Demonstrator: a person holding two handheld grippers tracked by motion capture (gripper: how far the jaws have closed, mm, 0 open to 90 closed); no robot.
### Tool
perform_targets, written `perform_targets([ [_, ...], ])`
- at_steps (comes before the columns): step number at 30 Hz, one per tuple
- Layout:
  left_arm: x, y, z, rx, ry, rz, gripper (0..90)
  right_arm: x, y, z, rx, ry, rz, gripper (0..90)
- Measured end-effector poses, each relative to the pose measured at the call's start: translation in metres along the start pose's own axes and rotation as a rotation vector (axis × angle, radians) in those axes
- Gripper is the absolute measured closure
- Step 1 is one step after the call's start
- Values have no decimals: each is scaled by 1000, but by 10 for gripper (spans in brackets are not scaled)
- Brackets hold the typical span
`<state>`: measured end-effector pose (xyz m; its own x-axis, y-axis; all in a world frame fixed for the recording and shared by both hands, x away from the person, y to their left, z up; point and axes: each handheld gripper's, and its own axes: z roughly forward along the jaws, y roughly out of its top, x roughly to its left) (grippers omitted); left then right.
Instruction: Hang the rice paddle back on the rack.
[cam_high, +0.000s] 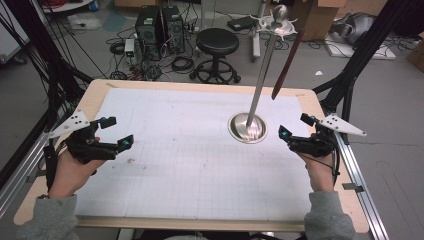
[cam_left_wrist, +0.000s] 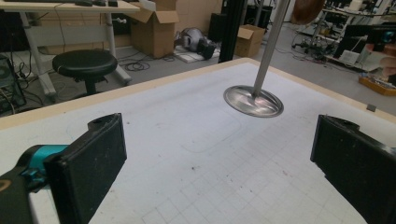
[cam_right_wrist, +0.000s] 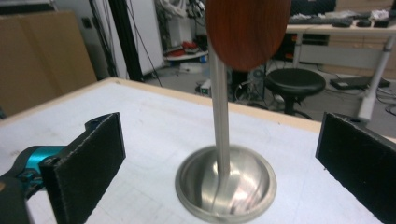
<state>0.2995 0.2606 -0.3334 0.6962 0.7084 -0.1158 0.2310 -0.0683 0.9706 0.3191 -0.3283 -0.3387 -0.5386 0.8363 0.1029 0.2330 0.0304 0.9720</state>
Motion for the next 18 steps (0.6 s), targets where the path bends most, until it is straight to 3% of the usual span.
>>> perform_targets([
  [5,2,0,-2,-18,-9,-22,39,5,-8,1,15,3,-14,2],
  [18,7,-2,-4,-19,5,-33,39,1,-32,-5,39,-6,25,2],
])
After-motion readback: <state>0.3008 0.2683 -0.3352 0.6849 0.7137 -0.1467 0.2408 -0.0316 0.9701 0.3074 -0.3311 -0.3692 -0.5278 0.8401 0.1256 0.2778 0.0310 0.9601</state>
